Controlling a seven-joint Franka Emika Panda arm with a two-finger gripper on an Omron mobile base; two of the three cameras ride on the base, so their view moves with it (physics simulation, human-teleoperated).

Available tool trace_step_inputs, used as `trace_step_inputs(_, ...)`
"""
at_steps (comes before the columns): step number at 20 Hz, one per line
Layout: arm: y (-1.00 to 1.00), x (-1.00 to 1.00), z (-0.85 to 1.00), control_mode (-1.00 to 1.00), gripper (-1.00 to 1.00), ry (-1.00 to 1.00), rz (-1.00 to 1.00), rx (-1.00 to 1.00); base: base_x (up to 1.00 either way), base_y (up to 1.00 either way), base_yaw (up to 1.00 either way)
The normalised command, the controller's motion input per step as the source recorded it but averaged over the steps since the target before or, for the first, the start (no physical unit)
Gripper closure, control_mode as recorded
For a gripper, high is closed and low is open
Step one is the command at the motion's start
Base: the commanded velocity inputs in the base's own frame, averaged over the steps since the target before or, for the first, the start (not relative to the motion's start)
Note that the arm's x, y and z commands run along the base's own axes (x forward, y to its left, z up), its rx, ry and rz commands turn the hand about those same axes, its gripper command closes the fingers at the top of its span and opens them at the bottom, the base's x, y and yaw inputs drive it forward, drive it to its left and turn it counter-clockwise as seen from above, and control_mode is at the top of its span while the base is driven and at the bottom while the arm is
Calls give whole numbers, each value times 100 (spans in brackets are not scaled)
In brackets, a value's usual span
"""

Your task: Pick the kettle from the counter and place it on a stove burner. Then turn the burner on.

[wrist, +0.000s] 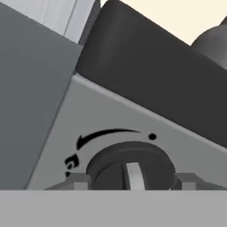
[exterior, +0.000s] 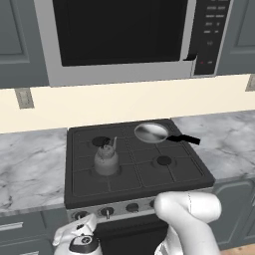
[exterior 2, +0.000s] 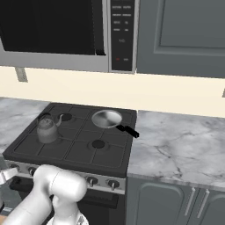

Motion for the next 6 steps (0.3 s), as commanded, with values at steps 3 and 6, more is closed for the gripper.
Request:
trace_step_inputs(3,9,18,-5,-100,100,2,21,-22,0,0,0)
trace_step_inputs(6,7,15,-9,-100,100,5,25,-25,0,0,0)
